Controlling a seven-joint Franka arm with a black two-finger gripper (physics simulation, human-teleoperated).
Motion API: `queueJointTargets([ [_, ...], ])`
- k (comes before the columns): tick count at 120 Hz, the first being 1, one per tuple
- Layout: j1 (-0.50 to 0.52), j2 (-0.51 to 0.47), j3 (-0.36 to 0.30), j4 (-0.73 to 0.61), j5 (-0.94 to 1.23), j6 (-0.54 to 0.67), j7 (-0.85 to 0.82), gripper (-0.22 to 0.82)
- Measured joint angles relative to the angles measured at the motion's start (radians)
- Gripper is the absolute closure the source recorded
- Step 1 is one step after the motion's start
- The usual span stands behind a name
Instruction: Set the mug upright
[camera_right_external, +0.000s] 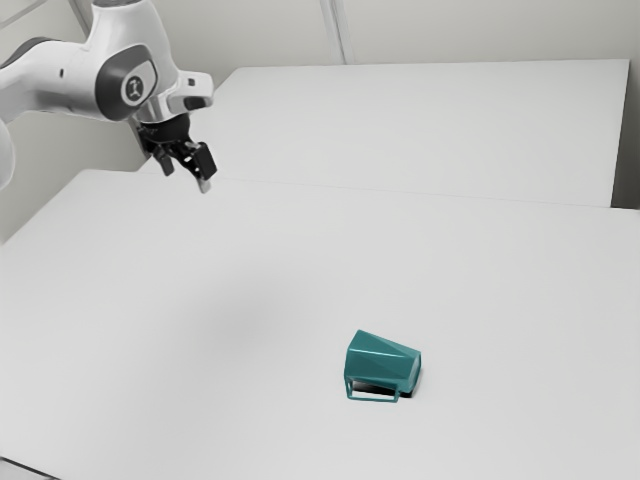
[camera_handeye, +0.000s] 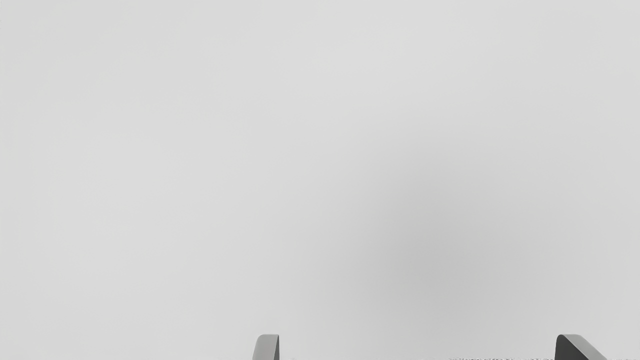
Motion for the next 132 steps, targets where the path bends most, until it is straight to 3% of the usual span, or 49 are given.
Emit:
queueJointTargets([
  [19, -0.006, -0.041, 0.003, -0.034, -0.025, -0.010, -0.032, 0.00],
  [41, -0.097, -0.249, 0.018, -0.292, -0.201, 0.075, -0.087, 0.00],
  [59, -0.136, -0.300, 0.019, -0.481, -0.334, 0.185, -0.158, 0.00],
  [73, -0.172, -0.301, 0.008, -0.567, -0.426, 0.273, -0.202, 0.00],
  [94, -0.307, -0.294, 0.014, -0.658, -0.586, 0.444, -0.250, 0.00],
  [132, -0.386, -0.186, 0.021, -0.693, -0.892, 0.603, -0.276, 0.00],
])
